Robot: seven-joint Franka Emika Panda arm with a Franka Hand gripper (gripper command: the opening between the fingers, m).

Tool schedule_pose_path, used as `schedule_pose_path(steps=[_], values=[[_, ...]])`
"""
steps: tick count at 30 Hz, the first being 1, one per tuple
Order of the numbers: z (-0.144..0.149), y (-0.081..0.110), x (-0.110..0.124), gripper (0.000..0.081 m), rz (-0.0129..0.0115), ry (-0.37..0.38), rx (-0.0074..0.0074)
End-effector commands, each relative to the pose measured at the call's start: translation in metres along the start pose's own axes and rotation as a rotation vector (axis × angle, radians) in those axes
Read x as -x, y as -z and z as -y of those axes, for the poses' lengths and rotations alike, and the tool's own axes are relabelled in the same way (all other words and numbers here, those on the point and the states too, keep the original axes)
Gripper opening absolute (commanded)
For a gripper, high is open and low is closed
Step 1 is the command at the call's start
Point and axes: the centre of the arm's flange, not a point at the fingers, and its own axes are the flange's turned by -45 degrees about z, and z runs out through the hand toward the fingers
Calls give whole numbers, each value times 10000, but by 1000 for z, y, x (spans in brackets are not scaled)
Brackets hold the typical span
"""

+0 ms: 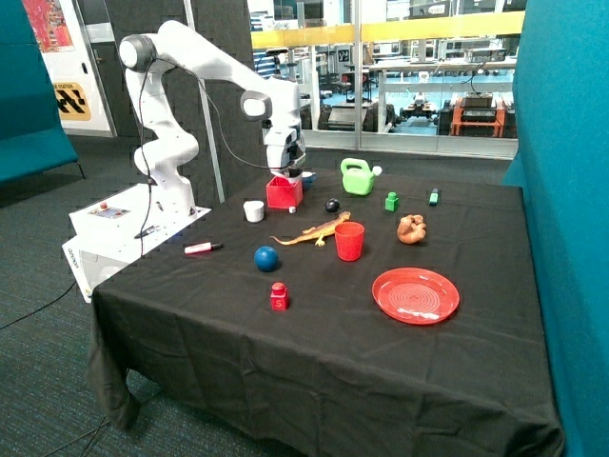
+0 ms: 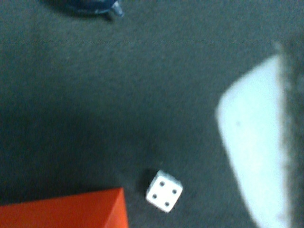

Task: Put the ball in the red pot

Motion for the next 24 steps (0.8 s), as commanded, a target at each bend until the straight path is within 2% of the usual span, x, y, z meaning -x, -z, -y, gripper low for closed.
schedule_pose_path(steps=[1, 11, 13, 14, 24], values=[[-19, -13, -21, 0, -8, 37, -7], [-37, -39, -30, 0, -8, -176, -7], [-40, -45, -31, 0, -8, -30, -7], [-41, -48, -31, 0, -8, -204, -7], [-45, -69, -37, 0, -8, 80, -7]])
